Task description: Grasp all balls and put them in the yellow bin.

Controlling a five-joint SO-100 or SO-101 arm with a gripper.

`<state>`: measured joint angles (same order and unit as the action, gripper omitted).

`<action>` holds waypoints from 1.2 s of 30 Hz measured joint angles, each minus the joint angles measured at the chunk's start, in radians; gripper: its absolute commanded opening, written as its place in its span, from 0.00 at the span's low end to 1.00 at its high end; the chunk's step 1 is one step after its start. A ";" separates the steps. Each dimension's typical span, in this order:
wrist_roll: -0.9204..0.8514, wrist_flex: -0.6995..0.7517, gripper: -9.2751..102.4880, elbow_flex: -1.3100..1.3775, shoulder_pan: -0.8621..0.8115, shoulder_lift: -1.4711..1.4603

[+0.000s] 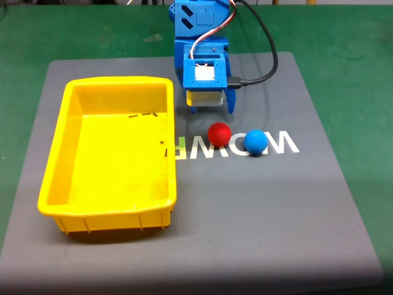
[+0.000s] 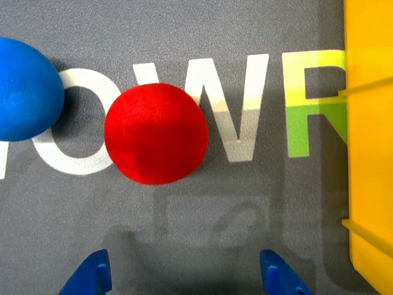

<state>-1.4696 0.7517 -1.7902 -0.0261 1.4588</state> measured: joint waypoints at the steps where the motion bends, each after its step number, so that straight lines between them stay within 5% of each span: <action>1: 0.000 0.000 0.32 0.006 0.000 -0.009; 36: 0.015 0.000 0.32 0.235 0.034 -0.244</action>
<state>-1.4542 0.7517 -1.5555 0.0077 1.2149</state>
